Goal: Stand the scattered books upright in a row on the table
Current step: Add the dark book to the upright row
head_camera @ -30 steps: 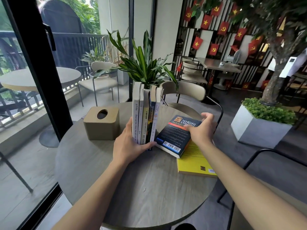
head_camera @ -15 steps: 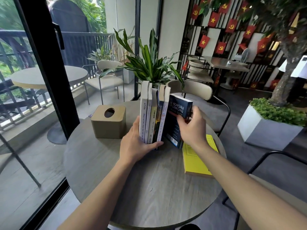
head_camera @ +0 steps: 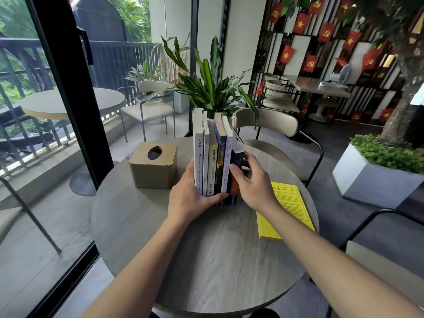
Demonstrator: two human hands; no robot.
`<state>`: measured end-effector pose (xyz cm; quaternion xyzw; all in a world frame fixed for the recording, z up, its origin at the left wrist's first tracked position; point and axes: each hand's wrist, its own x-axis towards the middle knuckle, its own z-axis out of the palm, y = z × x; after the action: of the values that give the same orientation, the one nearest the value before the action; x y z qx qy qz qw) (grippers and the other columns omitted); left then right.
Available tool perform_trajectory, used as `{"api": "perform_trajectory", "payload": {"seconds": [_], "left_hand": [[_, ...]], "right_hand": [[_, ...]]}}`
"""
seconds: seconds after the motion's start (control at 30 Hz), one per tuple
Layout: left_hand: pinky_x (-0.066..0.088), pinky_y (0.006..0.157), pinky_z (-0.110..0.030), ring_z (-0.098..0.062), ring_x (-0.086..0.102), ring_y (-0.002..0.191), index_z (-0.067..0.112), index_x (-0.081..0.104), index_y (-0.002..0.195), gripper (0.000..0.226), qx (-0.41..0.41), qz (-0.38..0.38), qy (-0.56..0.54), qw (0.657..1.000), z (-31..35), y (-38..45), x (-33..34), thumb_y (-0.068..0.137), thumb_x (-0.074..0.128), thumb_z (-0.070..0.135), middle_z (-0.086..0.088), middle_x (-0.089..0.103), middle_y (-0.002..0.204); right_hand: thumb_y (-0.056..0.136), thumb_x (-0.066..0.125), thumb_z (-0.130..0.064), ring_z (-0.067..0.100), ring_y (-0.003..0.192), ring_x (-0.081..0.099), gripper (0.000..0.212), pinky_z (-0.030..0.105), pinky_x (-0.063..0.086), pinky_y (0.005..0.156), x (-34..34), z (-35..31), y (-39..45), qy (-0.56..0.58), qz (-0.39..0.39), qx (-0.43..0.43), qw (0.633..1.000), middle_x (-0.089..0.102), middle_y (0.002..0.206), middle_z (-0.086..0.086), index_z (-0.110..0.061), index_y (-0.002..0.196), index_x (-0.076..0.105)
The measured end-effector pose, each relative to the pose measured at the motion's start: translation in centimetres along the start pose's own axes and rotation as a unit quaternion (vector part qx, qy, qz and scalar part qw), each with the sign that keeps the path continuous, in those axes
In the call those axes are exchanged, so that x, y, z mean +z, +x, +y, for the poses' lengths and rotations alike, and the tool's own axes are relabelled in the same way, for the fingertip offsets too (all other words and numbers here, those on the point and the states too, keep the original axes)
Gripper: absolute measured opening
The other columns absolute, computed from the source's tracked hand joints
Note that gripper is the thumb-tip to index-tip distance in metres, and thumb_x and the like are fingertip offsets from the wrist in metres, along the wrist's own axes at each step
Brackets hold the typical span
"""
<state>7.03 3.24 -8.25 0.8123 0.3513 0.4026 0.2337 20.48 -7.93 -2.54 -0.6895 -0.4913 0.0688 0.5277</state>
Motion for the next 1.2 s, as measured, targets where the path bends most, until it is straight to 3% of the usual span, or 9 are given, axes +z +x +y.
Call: {"api": "perform_trajectory", "payload": {"seconds": [0.1,0.27,0.5,0.57,0.67,0.8,0.9,1.07,1.2], "left_hand": [[0.051,0.087,-0.032,-0.012,0.059,0.115,0.026,0.033,0.149,0.115,0.003,-0.005,0.001,1.000,-0.1,0.1,0.0,0.056,0.076,0.078,0.009,0.059,0.129],[0.056,0.082,-0.035,-0.009,0.051,0.110,0.025,0.035,0.149,0.118,0.006,-0.017,0.041,0.999,-0.1,0.2,0.0,0.053,0.070,0.085,0.005,0.052,0.122],[0.057,0.085,-0.036,-0.012,0.061,0.112,0.023,0.034,0.151,0.116,0.026,-0.001,0.029,0.999,0.4,-0.1,-0.4,0.058,0.074,0.079,0.006,0.061,0.129],[0.056,0.089,-0.038,-0.012,0.058,0.117,0.021,0.031,0.151,0.117,0.030,0.006,0.009,0.999,0.6,-0.2,-0.6,0.059,0.077,0.075,0.005,0.059,0.133],[0.052,0.097,-0.041,-0.014,0.051,0.126,0.015,0.032,0.151,0.117,0.034,0.020,-0.012,0.999,1.2,-0.1,-0.5,0.060,0.073,0.076,0.001,0.052,0.138],[0.051,0.097,-0.045,-0.021,0.052,0.129,0.013,0.020,0.154,0.123,-0.007,0.054,-0.031,0.998,2.4,-0.5,0.1,0.060,0.081,0.064,-0.005,0.047,0.144],[0.053,0.086,-0.045,-0.027,0.055,0.121,0.010,0.019,0.152,0.118,-0.021,0.077,-0.048,0.996,3.8,-1.3,0.7,0.062,0.077,0.059,-0.009,0.048,0.140],[0.050,0.079,-0.043,-0.028,0.055,0.116,0.009,0.024,0.147,0.114,-0.044,0.091,-0.050,0.994,4.8,-1.6,1.6,0.063,0.087,0.053,-0.009,0.046,0.137],[0.050,0.078,-0.046,-0.031,0.057,0.114,0.010,0.022,0.144,0.109,-0.049,0.093,-0.033,0.994,4.8,-1.6,1.6,0.066,0.087,0.049,-0.010,0.048,0.135]], "right_hand": [[0.097,0.057,-0.032,0.006,0.114,0.062,0.047,0.028,0.051,0.098,0.0,-0.3,0.1,0.020,-0.005,0.017,1.000,0.066,0.124,-0.006,-0.022,0.141,0.047],[0.097,0.052,-0.042,0.016,0.115,0.063,0.045,0.051,0.056,0.091,0.0,0.1,0.0,0.043,-0.034,0.065,0.996,0.064,0.121,-0.008,-0.034,0.141,0.044],[0.090,0.055,-0.056,0.011,0.119,0.060,0.059,0.047,0.054,0.096,-0.2,0.7,-0.3,0.075,-0.089,0.107,0.987,0.061,0.132,-0.007,-0.040,0.144,0.037],[0.090,0.060,-0.052,-0.005,0.113,0.059,0.066,0.031,0.053,0.098,-0.1,0.7,-0.7,0.039,-0.102,0.088,0.990,0.061,0.130,-0.012,-0.037,0.148,0.033],[0.090,0.064,-0.044,-0.023,0.104,0.053,0.072,0.003,0.043,0.087,-0.1,0.5,-1.1,-0.024,-0.101,0.046,0.994,0.059,0.128,-0.019,-0.032,0.151,0.027],[0.081,0.065,-0.057,0.000,0.126,0.052,0.093,0.028,0.047,0.102,0.1,0.1,-1.2,-0.055,-0.107,0.011,0.993,0.050,0.145,-0.013,-0.039,0.153,0.010],[0.071,0.068,-0.066,0.011,0.131,0.050,0.109,0.039,0.049,0.103,0.3,-0.3,-1.2,-0.070,-0.117,0.010,0.991,0.044,0.149,-0.007,-0.044,0.152,-0.002],[0.070,0.069,-0.064,0.013,0.135,0.046,0.111,0.042,0.046,0.107,-0.1,-0.6,-1.6,-0.094,-0.118,0.001,0.989,0.041,0.152,-0.007,-0.046,0.151,-0.004],[0.075,0.068,-0.060,0.015,0.145,0.031,0.109,0.037,0.036,0.113,-1.1,-0.6,-1.9,-0.149,-0.115,-0.017,0.982,0.028,0.160,-0.005,-0.039,0.154,-0.004]]}}
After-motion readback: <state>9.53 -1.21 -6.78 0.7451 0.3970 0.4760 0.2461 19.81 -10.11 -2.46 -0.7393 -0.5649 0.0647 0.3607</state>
